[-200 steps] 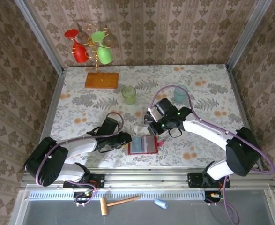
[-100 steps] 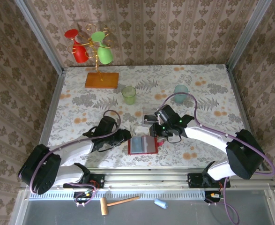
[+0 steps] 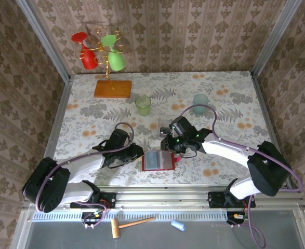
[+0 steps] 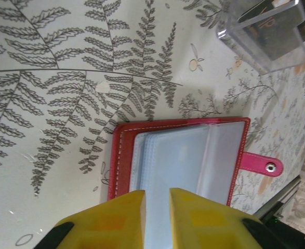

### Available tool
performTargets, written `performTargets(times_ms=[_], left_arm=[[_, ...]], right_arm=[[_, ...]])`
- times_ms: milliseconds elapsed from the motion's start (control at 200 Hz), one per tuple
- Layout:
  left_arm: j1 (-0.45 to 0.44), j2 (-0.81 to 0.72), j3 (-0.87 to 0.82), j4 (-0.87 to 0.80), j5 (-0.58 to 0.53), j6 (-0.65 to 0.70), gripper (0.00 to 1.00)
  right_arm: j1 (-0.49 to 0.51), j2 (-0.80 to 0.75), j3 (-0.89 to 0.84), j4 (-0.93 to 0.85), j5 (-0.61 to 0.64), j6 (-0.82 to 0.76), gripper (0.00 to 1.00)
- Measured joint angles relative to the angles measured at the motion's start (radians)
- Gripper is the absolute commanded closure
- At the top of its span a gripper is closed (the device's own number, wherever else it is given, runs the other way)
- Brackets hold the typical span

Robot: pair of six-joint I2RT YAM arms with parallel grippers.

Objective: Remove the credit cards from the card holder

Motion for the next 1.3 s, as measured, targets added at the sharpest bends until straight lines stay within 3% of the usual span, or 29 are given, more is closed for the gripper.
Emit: performTargets(times_ms=[390, 1300], left_arm=[[0.0, 0.063, -0.006, 0.001, 0.017, 0.013, 0.94], [0.0, 0.083, -0.021, 0.023, 0.02, 0.021, 0.93]], right_arm=[[0.026, 0.075, 0.0, 0.024, -0.024, 0.032, 0.74], [0.084, 0.237, 0.092, 0.037, -0.083, 0.053, 0.69]])
